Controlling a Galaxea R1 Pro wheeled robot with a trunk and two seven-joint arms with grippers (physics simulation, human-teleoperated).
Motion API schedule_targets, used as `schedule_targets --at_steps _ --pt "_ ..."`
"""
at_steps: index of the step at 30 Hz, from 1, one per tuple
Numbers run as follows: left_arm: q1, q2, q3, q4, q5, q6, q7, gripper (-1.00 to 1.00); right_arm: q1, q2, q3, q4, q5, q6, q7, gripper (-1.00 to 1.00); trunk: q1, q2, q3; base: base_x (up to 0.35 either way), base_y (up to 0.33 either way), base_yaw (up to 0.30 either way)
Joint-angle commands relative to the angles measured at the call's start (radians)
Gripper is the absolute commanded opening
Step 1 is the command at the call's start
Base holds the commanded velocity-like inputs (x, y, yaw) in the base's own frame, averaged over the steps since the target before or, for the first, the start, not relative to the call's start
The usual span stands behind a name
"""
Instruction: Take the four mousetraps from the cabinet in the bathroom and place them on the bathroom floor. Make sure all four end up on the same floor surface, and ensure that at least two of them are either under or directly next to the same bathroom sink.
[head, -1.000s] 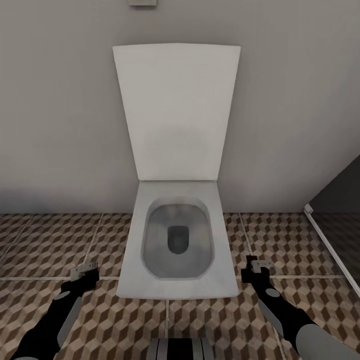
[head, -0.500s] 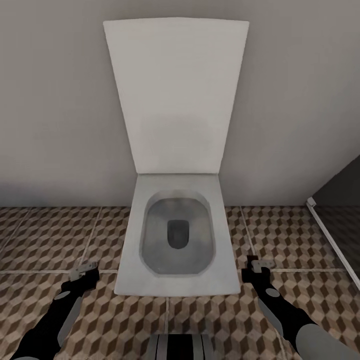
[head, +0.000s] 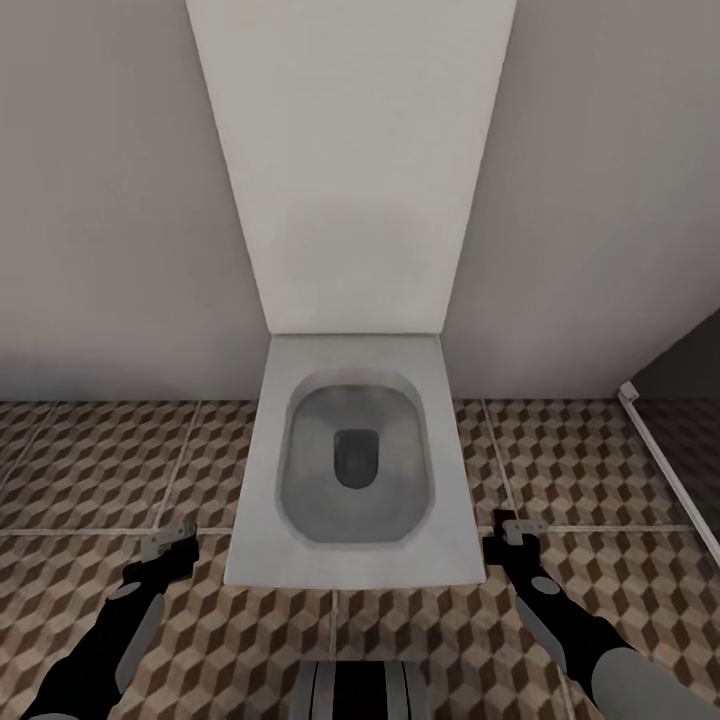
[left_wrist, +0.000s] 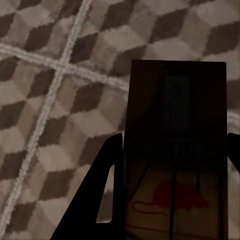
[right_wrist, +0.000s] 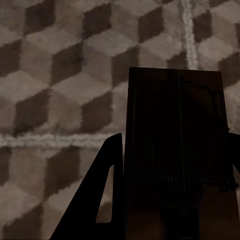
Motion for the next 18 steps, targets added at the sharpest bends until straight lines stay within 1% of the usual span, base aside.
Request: schedule_targets --at_steps 1,9,18 --pt "0.000 0.000 -0.001 -0.002 0.009 0.005 0.008 -1.00 -0.001 -0.001 0.008 0.000 -0.011 -0.004 -0.004 -1.00 0.000 0.000 -0.001 0.000 0.000 0.000" --pt "0.000 0.000 -0.002 -0.002 0.009 0.006 0.007 -1.00 -0.001 -0.001 0.008 0.000 -0.011 -0.007 -0.003 -1.00 0.000 0.000 -0.001 0.000 0.000 0.000" --pt "0.000 0.002 -0.001 -0.002 0.009 0.005 0.008 -1.00 -0.001 -0.001 0.008 0.003 -0.013 -0.006 -0.007 -1.00 0.004 -0.002 -0.035 0.000 0.000 0.000"
